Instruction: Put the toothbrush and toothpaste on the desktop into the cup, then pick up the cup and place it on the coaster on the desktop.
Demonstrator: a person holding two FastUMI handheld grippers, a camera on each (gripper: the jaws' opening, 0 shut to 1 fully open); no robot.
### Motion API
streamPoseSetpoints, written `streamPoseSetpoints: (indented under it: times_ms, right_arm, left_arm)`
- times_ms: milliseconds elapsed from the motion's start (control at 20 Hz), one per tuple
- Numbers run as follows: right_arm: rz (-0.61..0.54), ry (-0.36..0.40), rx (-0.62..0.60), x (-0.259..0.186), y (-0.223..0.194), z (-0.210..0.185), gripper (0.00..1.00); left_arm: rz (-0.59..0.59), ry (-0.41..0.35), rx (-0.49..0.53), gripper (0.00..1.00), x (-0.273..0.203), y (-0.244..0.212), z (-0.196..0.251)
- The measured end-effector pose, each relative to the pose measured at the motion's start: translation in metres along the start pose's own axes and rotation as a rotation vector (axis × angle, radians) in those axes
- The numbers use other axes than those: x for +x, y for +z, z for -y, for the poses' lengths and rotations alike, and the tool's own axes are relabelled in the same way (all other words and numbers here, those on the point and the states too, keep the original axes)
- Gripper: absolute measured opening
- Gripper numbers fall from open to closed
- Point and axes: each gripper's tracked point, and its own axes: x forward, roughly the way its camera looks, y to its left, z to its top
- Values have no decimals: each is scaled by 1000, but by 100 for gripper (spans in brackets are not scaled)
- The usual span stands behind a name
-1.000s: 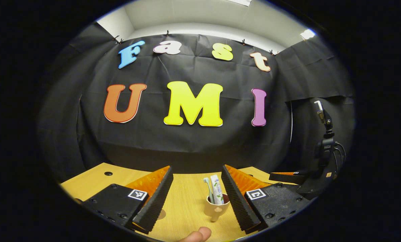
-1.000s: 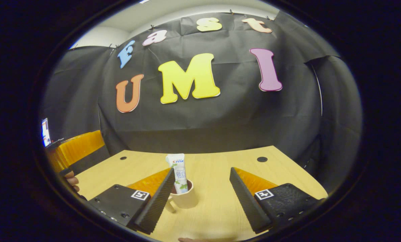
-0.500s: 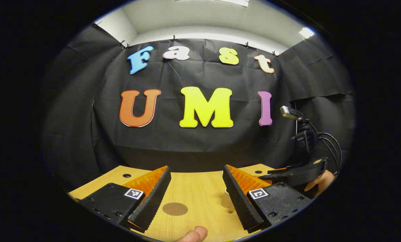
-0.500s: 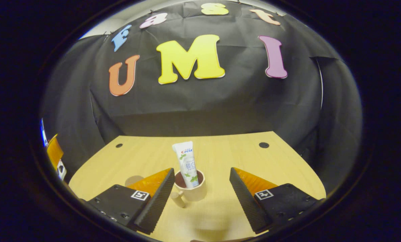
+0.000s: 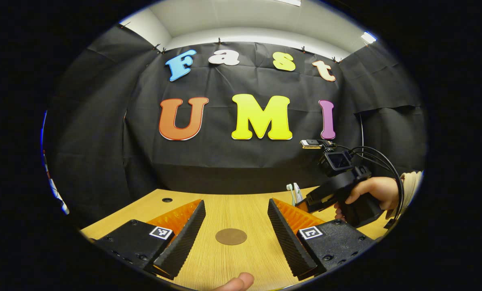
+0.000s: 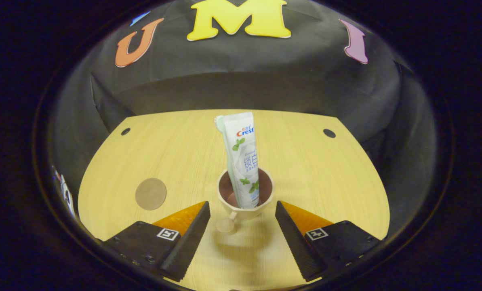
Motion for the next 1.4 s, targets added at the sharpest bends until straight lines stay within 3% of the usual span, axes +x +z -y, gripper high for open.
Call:
streamPoseSetpoints:
  times_ms: [200,550,700,950,1050,1150,1400]
  right_arm:
    - [-165,-45,76,21,-12,0,94]
    - [-340,-63,220,43,-24,8,80]
    - [-364,-61,238,42,-23,12,72]
    - [-384,-79,198,43,-26,12,67]
    - [-429,-85,198,38,-40,11,60]
    - [-420,-88,206,49,-36,12,29]
    - [-389,-43,163,46,-32,11,27]
  left_arm:
    - [-31,28,-5,98,-6,-18,-21]
    - [-61,37,-9,98,-14,-39,-40]
    - [-67,37,-23,98,-13,-44,-45]
    - [-83,35,-35,98,-13,-51,-48]
    - [-87,35,-36,98,-13,-54,-49]
    - [-93,33,-42,98,-12,-58,-50]
    - [-97,39,-28,98,-13,-61,-52]
